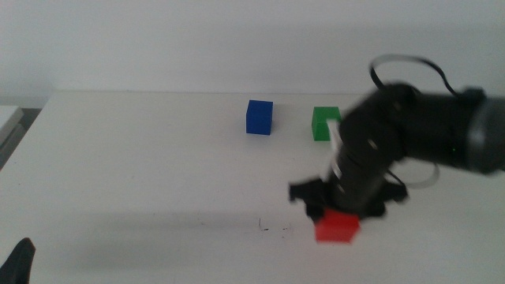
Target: Stack red cubes first, then green, then blue cubes in a specific spot.
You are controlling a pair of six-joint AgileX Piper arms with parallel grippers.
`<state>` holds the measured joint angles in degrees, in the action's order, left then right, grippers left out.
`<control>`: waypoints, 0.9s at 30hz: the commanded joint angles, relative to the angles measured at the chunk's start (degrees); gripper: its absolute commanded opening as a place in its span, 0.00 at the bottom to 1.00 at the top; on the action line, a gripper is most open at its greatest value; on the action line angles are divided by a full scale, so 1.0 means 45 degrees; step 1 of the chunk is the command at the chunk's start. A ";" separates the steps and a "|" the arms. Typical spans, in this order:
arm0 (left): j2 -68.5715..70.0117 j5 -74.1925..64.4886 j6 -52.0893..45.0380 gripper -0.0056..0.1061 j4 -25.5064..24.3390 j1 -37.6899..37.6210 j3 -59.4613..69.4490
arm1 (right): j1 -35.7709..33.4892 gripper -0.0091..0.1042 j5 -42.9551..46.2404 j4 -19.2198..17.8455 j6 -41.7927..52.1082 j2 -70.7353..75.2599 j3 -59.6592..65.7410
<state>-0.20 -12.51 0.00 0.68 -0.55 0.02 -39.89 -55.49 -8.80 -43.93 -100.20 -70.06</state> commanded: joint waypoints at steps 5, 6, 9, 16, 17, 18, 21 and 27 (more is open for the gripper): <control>0.0044 0.0179 0.0000 0.89 0.0053 -0.0010 -0.0004 | -0.0188 0.06 -0.1511 -0.0253 -0.0287 -0.2560 -0.4015; 0.0044 0.0179 0.0000 0.89 0.0053 -0.0010 -0.0004 | -0.0259 0.06 -0.1662 -0.0231 -0.0287 -0.2886 -0.4449; 0.0044 0.0179 0.0000 0.89 0.0053 -0.0010 -0.0004 | -0.0401 0.06 -0.1819 -0.0139 -0.0367 -0.3903 -0.5831; 0.0044 0.0179 0.0000 0.89 0.0053 -0.0010 -0.0004 | -0.0681 0.06 -0.2054 -0.0026 -0.0486 -0.5155 -0.7179; 0.0044 0.0179 0.0000 0.89 0.0053 -0.0010 -0.0004 | -0.0679 0.06 -0.2059 -0.0026 -0.0585 -0.5255 -0.7179; 0.0044 0.0179 0.0000 0.89 0.0053 -0.0010 -0.0004 | -0.0679 0.06 -0.2059 -0.0026 -0.0592 -0.5359 -0.7179; 0.0044 0.0179 0.0000 0.89 0.0053 -0.0010 -0.0004 | -0.0679 0.06 -0.2137 0.0006 -0.0592 -0.5539 -0.7179; 0.0044 0.0179 0.0000 0.89 0.0053 -0.0010 -0.0004 | -0.0679 0.06 -0.2112 -0.0032 -0.0564 -0.5872 -0.7179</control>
<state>-0.20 -12.51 0.00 0.68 -0.55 0.02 -42.81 -64.65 -8.42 -46.38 -126.43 -101.87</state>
